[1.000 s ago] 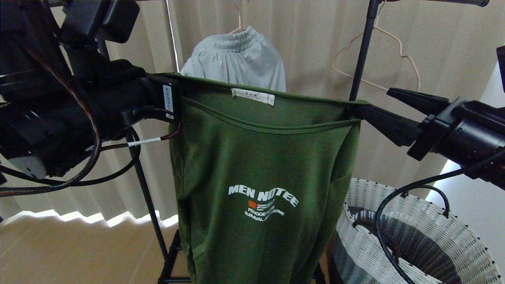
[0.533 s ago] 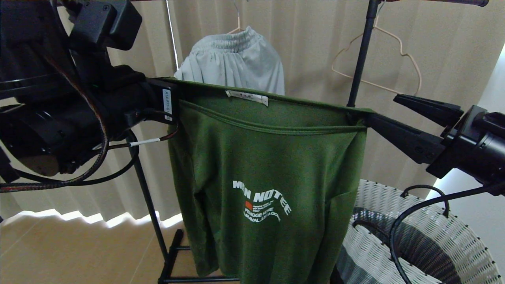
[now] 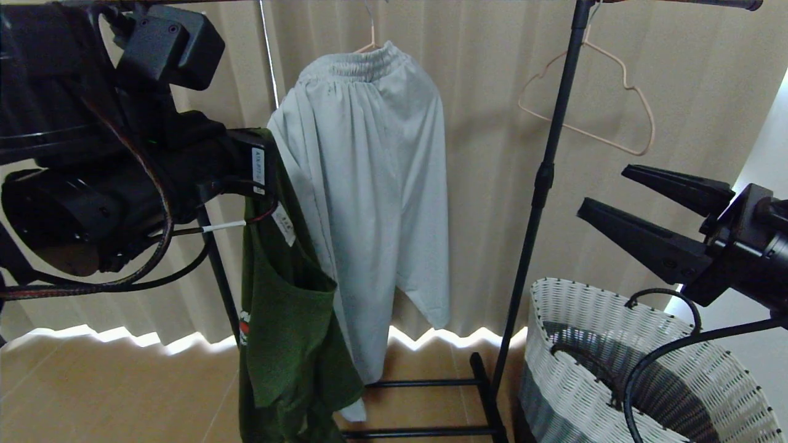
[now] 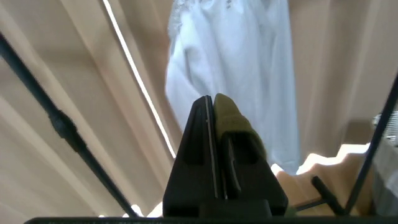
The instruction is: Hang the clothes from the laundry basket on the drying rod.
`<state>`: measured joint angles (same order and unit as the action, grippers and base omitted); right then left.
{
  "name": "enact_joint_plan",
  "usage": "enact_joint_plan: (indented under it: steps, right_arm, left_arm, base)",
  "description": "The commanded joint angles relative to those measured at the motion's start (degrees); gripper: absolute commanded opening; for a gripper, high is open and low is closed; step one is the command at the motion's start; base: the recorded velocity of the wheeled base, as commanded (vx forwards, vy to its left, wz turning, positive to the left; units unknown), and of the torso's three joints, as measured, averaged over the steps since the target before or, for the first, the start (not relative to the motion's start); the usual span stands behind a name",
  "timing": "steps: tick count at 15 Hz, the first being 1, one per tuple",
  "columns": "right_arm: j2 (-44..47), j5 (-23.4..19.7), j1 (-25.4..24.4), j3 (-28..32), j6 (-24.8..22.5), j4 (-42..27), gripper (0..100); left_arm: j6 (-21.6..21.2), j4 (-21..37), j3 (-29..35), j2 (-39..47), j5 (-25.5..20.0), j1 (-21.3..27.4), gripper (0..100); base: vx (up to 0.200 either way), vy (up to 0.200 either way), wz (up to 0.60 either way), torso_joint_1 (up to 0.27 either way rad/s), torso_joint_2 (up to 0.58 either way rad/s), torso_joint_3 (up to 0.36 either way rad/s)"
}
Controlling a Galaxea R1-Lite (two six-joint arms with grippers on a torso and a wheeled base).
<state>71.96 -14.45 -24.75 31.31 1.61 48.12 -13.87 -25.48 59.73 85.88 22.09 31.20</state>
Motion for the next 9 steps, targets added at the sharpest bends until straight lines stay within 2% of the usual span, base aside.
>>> enact_joint_plan:
  steps: [1,3,4,5,6,7,9]
  right_arm:
    - [-0.2,0.6,3.7,-0.6,-1.5,-0.7,100]
    - [-0.1,2.8,7.5,-0.5,-5.1,-3.1,100]
    - [-0.2,5.2,8.2,-0.7,-7.2,-4.4,100]
    - [-0.2,9.9,8.3,-1.2,-8.5,-5.0,100]
    - [-0.2,14.6,8.3,-2.1,-8.6,-4.9,100]
    - [-0.1,17.0,8.3,-2.6,-8.6,-4.6,100]
    - [-0.6,18.8,8.3,-4.1,-8.5,-2.9,100]
  left_arm:
    - [-1.2,0.2,-2.8,-2.6,0.1,-0.1,0]
    - [-3.4,0.3,-5.1,-4.9,0.1,-0.2,0]
    - [-3.8,0.5,-5.9,-5.8,0.2,-0.3,0]
    - [-3.8,0.7,-7.0,-6.9,0.1,-0.3,0]
    - [-3.9,0.5,-8.5,-8.1,-0.5,-0.3,0]
    - [-3.9,0.5,-9.4,-8.9,-0.6,-0.3,0]
    - [-3.9,0.3,-11.9,-11.2,-0.6,-0.6,0]
  base:
    - [0.000,0.000,0.00,0.000,0.00,0.000]
    - [0.000,0.000,0.00,0.000,0.00,0.000]
    - [0.000,0.000,0.00,0.000,0.00,0.000]
    - [0.000,0.000,0.00,0.000,0.00,0.000]
    - [0.000,0.000,0.00,0.000,0.00,0.000]
    - [0.000,0.000,0.00,0.000,0.00,0.000]
    - [0.000,0.000,0.00,0.000,0.00,0.000]
